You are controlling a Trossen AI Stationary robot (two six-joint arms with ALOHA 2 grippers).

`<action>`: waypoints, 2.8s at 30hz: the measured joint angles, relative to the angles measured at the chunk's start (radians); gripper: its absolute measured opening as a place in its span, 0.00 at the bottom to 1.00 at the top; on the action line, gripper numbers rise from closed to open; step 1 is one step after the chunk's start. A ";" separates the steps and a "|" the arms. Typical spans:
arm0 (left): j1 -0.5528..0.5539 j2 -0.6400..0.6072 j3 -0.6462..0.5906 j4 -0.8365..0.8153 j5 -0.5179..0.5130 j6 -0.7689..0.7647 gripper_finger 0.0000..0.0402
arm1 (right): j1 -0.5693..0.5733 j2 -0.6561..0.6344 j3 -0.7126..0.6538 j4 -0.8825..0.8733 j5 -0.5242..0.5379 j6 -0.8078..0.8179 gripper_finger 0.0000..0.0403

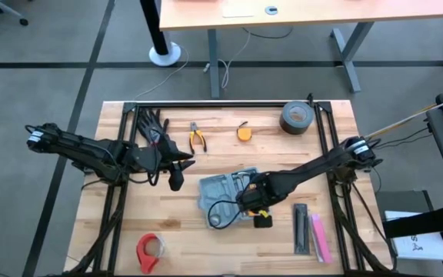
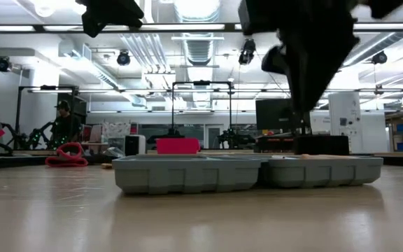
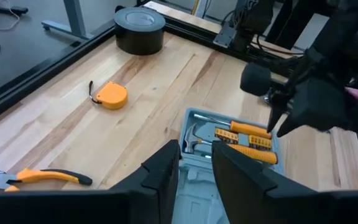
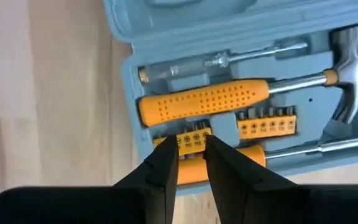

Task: Prefit tool cases
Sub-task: Put the screwdriver bits into the gray tool box

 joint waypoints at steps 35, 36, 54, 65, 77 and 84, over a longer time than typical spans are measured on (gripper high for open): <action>0.000 -0.004 0.000 0.000 0.013 -0.015 0.29 | -0.004 -0.024 -0.065 0.052 -0.019 0.005 0.22; 0.000 -0.005 0.000 0.002 0.018 -0.015 0.28 | -0.004 -0.016 -0.070 0.054 -0.019 0.001 0.23; -0.003 -0.045 0.000 -0.001 0.045 -0.016 0.24 | -0.007 0.032 -0.156 0.207 -0.043 0.001 0.28; -0.003 -0.047 0.000 -0.003 0.046 -0.015 0.29 | 0.005 -0.023 -0.044 0.108 -0.020 0.019 0.25; -0.003 -0.047 0.000 -0.008 0.046 -0.015 0.33 | 0.009 0.077 -0.119 0.247 -0.123 0.040 0.25; -0.003 -0.047 0.000 -0.008 0.046 -0.015 0.31 | 0.020 0.129 -0.119 0.280 -0.139 0.039 0.20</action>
